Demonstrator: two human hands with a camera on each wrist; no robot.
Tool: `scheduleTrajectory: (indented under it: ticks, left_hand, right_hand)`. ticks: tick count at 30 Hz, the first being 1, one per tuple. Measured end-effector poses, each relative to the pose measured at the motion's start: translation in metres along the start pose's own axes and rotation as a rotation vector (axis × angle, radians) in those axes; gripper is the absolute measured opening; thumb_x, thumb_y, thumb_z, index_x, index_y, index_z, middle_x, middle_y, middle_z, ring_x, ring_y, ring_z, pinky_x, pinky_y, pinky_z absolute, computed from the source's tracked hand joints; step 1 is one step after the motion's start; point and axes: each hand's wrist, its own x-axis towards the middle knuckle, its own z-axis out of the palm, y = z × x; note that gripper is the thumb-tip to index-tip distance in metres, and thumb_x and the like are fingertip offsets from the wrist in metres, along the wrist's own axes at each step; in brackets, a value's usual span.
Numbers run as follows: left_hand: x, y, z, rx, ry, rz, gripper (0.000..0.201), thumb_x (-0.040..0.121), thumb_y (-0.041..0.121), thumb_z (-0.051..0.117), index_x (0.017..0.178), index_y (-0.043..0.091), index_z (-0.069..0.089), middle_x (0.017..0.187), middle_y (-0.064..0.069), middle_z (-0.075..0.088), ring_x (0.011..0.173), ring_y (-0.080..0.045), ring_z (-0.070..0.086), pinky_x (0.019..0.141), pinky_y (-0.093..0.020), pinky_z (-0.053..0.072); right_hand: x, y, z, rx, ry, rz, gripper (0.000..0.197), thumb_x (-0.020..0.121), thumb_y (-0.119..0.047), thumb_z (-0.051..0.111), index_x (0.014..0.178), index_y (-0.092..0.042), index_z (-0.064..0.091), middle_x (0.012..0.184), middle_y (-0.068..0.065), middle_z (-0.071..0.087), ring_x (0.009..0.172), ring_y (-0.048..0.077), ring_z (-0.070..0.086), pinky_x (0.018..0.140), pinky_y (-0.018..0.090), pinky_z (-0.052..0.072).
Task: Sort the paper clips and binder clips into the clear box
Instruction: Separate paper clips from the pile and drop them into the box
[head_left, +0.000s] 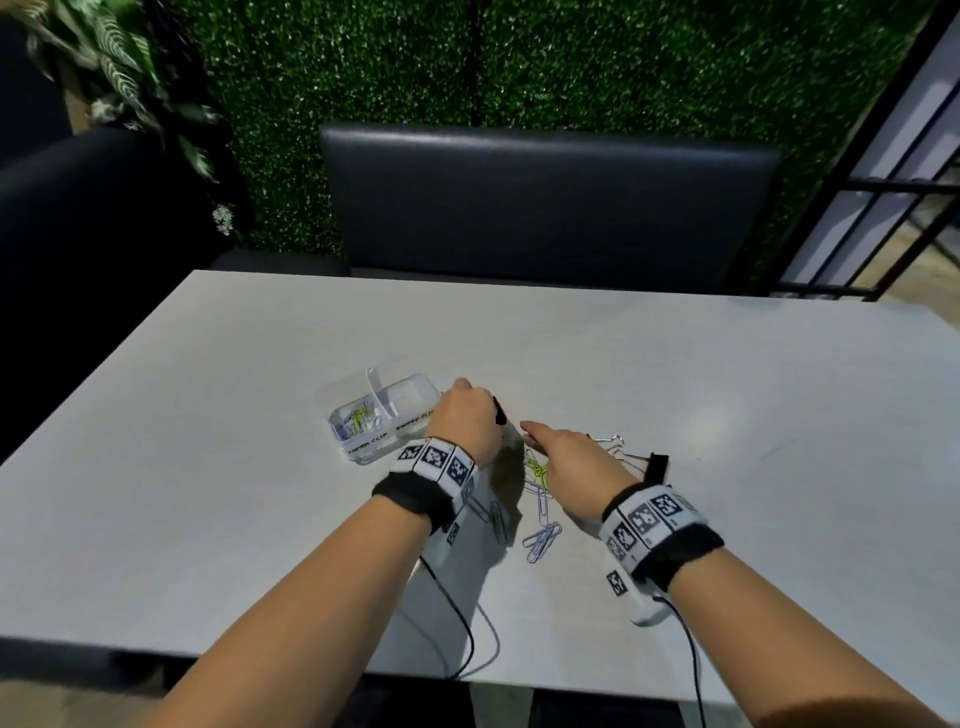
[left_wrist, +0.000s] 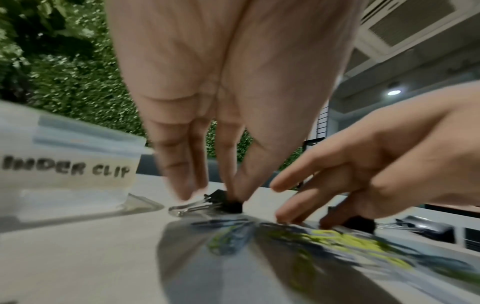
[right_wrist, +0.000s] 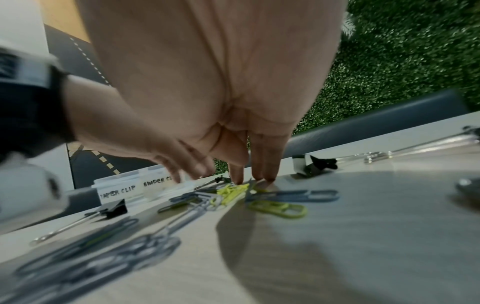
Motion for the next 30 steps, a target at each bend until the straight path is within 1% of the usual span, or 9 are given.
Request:
scheduleTrajectory:
  ticks: [5, 9, 12, 14, 16, 18, 22, 27, 30]
  left_hand:
    - [-0.033, 0.004, 0.016, 0.061, -0.128, 0.037, 0.036, 0.089, 0.010, 0.051, 0.120, 0.003, 0.068, 0.124, -0.020, 0.060, 0.117, -0.038, 0.060, 0.095, -0.044, 0.053]
    - [-0.048, -0.006, 0.015, -0.027, -0.147, 0.086, 0.044, 0.091, 0.022, 0.057, 0.133, 0.014, 0.064, 0.133, -0.017, 0.057, 0.123, -0.037, 0.058, 0.101, -0.044, 0.051]
    - [-0.052, -0.014, 0.011, -0.014, -0.174, 0.100, 0.060, 0.083, 0.041, 0.074, 0.139, 0.022, 0.060, 0.136, -0.013, 0.055, 0.123, -0.032, 0.058, 0.103, -0.041, 0.050]
    - [-0.052, -0.013, 0.011, -0.010, -0.197, 0.105, 0.069, 0.075, 0.050, 0.081, 0.137, 0.025, 0.061, 0.133, -0.012, 0.055, 0.120, -0.030, 0.060, 0.101, -0.041, 0.051]
    - [-0.051, -0.008, 0.014, -0.015, -0.197, 0.122, 0.069, 0.071, 0.052, 0.084, 0.133, 0.029, 0.065, 0.129, -0.012, 0.057, 0.116, -0.030, 0.061, 0.099, -0.041, 0.052]
    - [-0.049, -0.003, 0.017, -0.034, -0.162, 0.143, 0.055, 0.074, 0.048, 0.083, 0.125, 0.032, 0.070, 0.121, -0.011, 0.059, 0.111, -0.030, 0.063, 0.095, -0.040, 0.054]
    - [-0.044, 0.002, 0.020, -0.083, -0.109, 0.161, 0.028, 0.085, 0.027, 0.076, 0.113, 0.028, 0.078, 0.115, -0.007, 0.071, 0.101, -0.026, 0.070, 0.089, -0.038, 0.058]
    - [-0.040, -0.002, 0.022, -0.160, -0.103, 0.117, 0.016, 0.087, 0.021, 0.077, 0.102, 0.020, 0.082, 0.105, -0.004, 0.078, 0.097, -0.024, 0.073, 0.088, -0.038, 0.060]
    - [-0.038, -0.005, 0.021, -0.215, -0.086, 0.107, 0.013, 0.085, 0.019, 0.079, 0.098, 0.019, 0.082, 0.100, -0.004, 0.079, 0.094, -0.022, 0.073, 0.087, -0.038, 0.060]
  right_hand:
    - [-0.009, -0.001, 0.000, 0.023, -0.040, -0.031, 0.075, 0.082, 0.012, 0.040, 0.149, -0.021, 0.040, 0.142, 0.002, 0.061, 0.130, 0.018, 0.057, 0.106, 0.033, 0.047]
    - [-0.029, 0.007, -0.002, 0.079, 0.062, -0.022, 0.058, 0.089, 0.002, 0.049, 0.144, -0.017, 0.049, 0.139, 0.006, 0.061, 0.129, 0.018, 0.057, 0.107, 0.032, 0.046]
    - [-0.036, 0.020, -0.005, 0.010, 0.096, 0.082, 0.041, 0.094, -0.020, 0.060, 0.134, -0.010, 0.058, 0.130, 0.011, 0.064, 0.118, 0.024, 0.061, 0.097, 0.032, 0.047]
    - [-0.034, 0.022, -0.003, -0.053, 0.067, 0.135, 0.043, 0.092, -0.036, 0.064, 0.123, -0.006, 0.063, 0.119, 0.014, 0.064, 0.111, 0.029, 0.060, 0.083, 0.033, 0.045]
    - [-0.030, 0.016, 0.001, -0.072, 0.051, 0.160, 0.051, 0.088, -0.045, 0.068, 0.112, -0.001, 0.065, 0.113, 0.017, 0.061, 0.108, 0.031, 0.059, 0.073, 0.030, 0.034]
    - [-0.025, 0.007, 0.005, -0.098, 0.045, 0.165, 0.049, 0.085, -0.044, 0.072, 0.108, -0.002, 0.067, 0.112, 0.017, 0.059, 0.107, 0.031, 0.059, 0.072, 0.029, 0.033]
    - [-0.017, 0.000, 0.006, -0.085, 0.086, 0.178, 0.027, 0.087, -0.025, 0.075, 0.102, -0.003, 0.074, 0.106, 0.016, 0.070, 0.096, 0.031, 0.065, 0.075, 0.030, 0.046]
    - [-0.016, 0.005, 0.001, 0.026, 0.126, 0.237, 0.013, 0.086, -0.015, 0.076, 0.097, -0.007, 0.076, 0.100, 0.014, 0.074, 0.094, 0.028, 0.068, 0.083, 0.035, 0.056]
    - [-0.019, 0.010, -0.003, 0.108, 0.183, 0.266, 0.006, 0.085, -0.016, 0.077, 0.088, -0.011, 0.076, 0.096, 0.012, 0.074, 0.086, 0.025, 0.067, 0.079, 0.032, 0.055]
